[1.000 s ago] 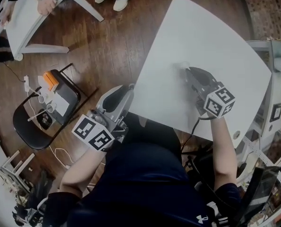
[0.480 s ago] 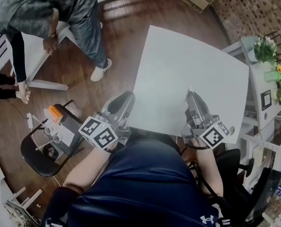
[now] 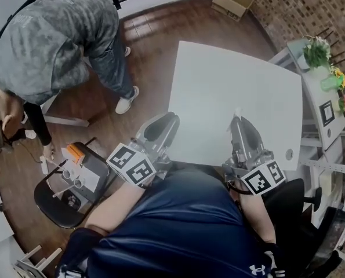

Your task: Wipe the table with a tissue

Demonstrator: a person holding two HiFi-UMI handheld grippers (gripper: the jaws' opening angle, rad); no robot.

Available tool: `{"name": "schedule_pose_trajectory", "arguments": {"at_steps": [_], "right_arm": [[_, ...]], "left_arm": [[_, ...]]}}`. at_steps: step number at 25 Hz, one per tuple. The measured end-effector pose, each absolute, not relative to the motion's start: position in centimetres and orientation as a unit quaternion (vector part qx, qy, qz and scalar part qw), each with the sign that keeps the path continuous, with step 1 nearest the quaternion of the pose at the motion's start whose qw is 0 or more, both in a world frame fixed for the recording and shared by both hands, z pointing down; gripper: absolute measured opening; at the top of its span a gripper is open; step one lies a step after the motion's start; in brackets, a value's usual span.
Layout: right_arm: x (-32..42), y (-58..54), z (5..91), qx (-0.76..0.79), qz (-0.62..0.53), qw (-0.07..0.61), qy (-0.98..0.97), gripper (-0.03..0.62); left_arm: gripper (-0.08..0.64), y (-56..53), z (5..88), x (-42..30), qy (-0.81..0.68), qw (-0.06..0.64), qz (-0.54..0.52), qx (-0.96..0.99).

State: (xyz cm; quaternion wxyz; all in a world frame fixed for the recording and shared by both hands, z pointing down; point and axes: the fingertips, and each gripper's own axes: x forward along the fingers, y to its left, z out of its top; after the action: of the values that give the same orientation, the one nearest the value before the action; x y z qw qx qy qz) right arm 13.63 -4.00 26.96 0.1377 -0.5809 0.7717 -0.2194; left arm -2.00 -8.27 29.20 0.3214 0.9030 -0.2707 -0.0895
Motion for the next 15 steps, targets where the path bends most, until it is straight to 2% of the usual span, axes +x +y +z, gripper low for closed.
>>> {"name": "schedule_pose_trajectory", "arguments": {"at_steps": [15], "right_arm": [[11.9,-2.3,27.6,-0.606,-0.208,0.106,0.761,0.029]], "left_arm": [[0.064,-6.1,30.5,-3.1,-0.255,0.344,-0.08,0.9]]}}
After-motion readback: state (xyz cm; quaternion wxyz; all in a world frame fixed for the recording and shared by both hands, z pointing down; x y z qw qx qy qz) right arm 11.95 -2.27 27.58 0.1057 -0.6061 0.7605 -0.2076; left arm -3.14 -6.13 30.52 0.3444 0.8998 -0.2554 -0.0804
